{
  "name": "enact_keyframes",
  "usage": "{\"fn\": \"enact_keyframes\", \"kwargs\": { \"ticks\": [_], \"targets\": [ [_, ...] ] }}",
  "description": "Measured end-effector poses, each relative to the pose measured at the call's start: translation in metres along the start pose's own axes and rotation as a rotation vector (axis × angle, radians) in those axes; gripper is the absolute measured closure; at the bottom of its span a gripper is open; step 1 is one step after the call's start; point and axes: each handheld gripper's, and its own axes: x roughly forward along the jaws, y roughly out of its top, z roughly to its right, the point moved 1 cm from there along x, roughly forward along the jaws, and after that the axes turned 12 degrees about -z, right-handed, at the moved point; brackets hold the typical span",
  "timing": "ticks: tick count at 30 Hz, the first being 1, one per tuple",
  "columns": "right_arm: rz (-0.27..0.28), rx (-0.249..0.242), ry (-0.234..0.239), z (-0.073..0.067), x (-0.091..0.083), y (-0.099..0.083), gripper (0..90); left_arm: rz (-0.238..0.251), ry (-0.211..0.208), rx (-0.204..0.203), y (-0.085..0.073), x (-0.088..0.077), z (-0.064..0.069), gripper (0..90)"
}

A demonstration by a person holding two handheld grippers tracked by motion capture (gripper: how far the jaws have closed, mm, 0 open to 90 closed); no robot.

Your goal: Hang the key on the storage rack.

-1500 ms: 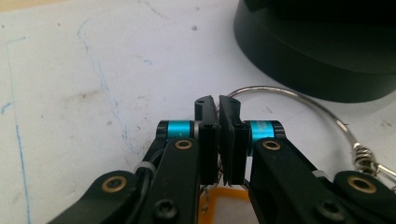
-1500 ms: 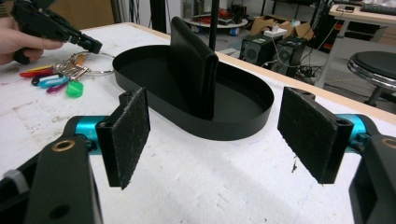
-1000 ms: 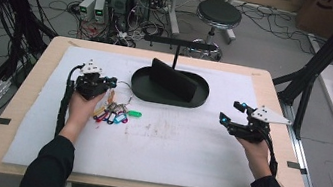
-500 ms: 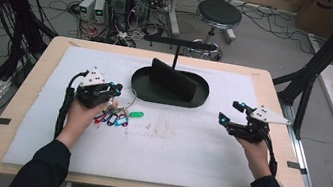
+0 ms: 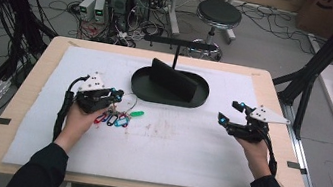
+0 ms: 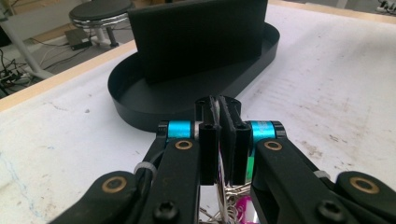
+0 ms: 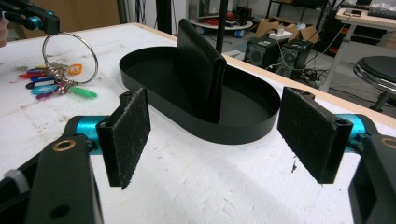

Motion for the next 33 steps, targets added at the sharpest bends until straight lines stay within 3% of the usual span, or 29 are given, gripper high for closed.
{"fn": "enact_keyframes", "kwargs": {
  "ticks": [4,10,18,25,33],
  "targets": [
    [-0.003,-0.001,0.001,0.0,0.0,0.0,25.8,-0.034,-0.014,0.002,-0.002,0.003,0.001,82.2],
    [0.0,-0.004,0.003,0.0,0.001,0.0,25.8,-0.046,-0.021,-0.001,-0.012,0.006,0.003,81.6],
    [-0.003,-0.006,0.005,-0.001,0.002,0.0,25.8,-0.036,-0.039,-0.011,-0.014,0.005,0.0,85.8],
    [-0.003,-0.004,0.005,-0.001,0.001,0.0,25.8,-0.036,-0.029,-0.008,-0.013,0.003,0.001,86.0],
    [-0.003,-0.004,0.006,-0.001,0.001,0.0,25.8,0.014,-0.021,-0.013,-0.009,-0.006,0.003,86.2]
  ]
}}
